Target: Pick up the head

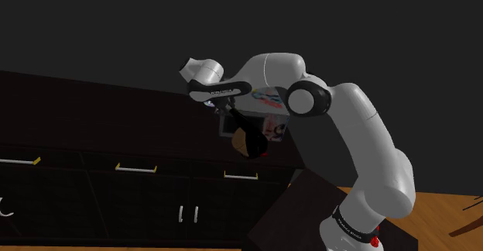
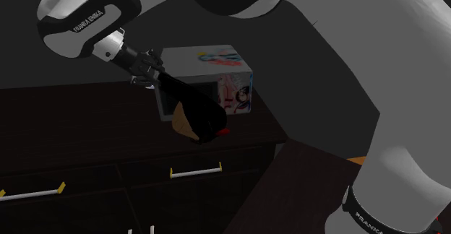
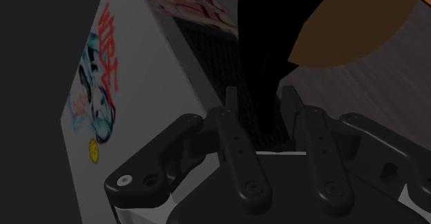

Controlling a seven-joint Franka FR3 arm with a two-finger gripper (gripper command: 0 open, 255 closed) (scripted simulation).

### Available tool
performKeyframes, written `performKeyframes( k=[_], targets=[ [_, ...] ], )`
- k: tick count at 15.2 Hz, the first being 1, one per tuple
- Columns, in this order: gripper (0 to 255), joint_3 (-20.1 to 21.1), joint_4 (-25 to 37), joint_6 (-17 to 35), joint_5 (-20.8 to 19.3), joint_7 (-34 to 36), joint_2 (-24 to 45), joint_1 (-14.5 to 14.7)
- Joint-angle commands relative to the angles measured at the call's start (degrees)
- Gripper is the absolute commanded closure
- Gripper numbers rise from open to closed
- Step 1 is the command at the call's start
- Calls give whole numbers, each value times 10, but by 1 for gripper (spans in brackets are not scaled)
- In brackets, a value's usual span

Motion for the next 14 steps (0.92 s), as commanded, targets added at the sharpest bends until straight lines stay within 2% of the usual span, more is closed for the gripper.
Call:
performKeyframes(
  k=[1, 14],
  targets=[
    [255, 0, 7, -9, -1, -5, -4, 2],
    [255, -6, 68, -71, -5, -51, -21, 13]
  ],
)
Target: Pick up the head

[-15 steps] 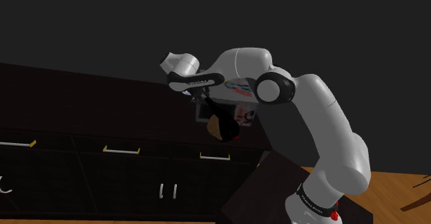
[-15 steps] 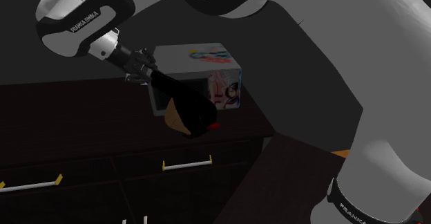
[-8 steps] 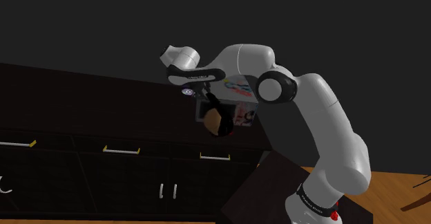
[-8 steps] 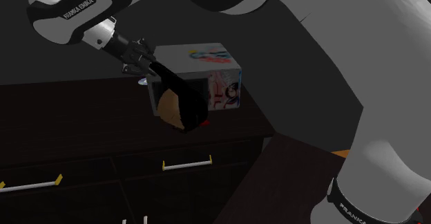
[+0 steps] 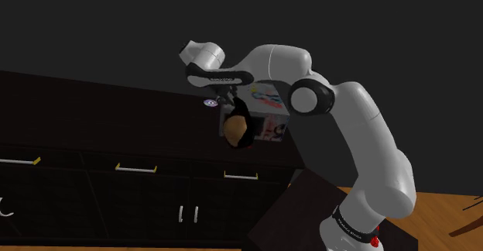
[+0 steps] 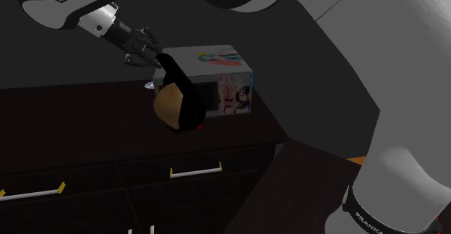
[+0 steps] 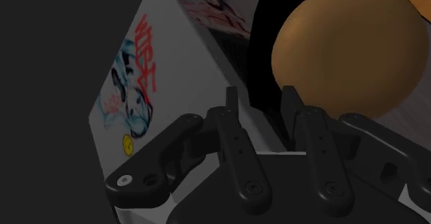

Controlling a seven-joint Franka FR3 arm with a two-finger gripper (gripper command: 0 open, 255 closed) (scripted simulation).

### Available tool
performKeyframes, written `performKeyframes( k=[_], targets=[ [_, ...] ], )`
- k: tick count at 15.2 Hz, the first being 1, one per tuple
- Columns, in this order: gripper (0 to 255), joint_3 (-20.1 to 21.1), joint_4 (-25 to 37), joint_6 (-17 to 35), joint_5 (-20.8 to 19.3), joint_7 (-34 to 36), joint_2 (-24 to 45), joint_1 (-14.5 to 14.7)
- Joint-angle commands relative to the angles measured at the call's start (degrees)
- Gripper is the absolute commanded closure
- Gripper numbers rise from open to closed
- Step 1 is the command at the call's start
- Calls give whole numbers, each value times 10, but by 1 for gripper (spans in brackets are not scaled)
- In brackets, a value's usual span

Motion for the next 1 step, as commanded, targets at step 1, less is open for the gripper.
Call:
performKeyframes(
  k=[1],
  targets=[
    [255, -1, 6, -3, -2, -3, -1, 0]
  ],
)
